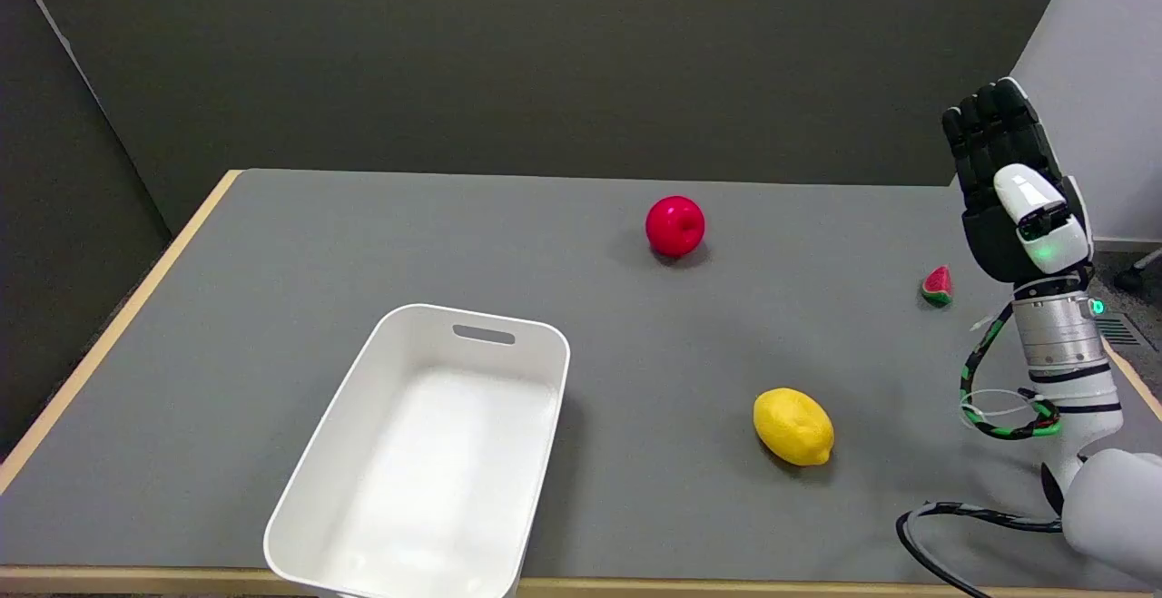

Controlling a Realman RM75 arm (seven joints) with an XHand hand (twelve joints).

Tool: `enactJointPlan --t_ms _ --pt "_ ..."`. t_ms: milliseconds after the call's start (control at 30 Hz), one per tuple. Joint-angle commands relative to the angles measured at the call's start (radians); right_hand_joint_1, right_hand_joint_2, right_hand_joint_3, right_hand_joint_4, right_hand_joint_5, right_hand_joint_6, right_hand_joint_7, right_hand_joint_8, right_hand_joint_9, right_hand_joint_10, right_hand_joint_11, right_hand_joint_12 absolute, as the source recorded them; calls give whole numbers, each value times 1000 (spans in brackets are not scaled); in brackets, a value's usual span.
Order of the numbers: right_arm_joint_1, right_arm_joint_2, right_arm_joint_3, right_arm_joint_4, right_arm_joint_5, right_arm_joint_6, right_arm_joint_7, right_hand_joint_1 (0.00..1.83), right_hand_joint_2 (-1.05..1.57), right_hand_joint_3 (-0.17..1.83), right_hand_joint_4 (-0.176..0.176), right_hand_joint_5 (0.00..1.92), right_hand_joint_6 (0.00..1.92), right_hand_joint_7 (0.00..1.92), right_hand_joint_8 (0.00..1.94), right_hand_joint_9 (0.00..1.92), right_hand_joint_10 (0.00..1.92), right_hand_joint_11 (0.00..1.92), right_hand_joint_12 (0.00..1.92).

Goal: Pick up the lemon.

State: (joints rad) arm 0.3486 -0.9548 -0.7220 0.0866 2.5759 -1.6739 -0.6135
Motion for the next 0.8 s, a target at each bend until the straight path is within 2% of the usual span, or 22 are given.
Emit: enactJointPlan --t_ms 33,300,333,400,467,533,600,667,800 --pt "11 26 -30 -28 -1 15 9 955 843 1150 -55 68 527 102 163 66 150 -1 400" --pt "-1 -11 -103 -9 -6 -16 1 949 824 1139 -52 60 491 107 143 61 149 -1 374" --pt "-4 -14 -122 -6 -7 -34 -14 875 839 1112 -51 65 464 107 154 58 185 -1 398" --pt "-20 -17 -142 8 -7 -75 -91 488 887 944 -45 83 333 89 226 26 378 -1 539" --pt "-53 -18 -160 52 -8 -108 -194 500 760 1028 -35 107 375 144 270 47 479 -1 649" --pt "-121 -27 -193 135 -10 -103 -230 486 711 1009 -39 131 405 179 306 46 574 -1 686" --pt "-190 -44 -216 210 -10 -82 -252 485 748 876 -57 145 354 196 273 55 567 -1 673" --pt "-261 -75 -222 280 -9 -46 -301 431 686 950 -83 97 368 146 308 29 563 -1 597" --pt "-383 -159 -204 360 0 13 -458 395 660 964 -94 85 373 129 323 15 556 -1 557"
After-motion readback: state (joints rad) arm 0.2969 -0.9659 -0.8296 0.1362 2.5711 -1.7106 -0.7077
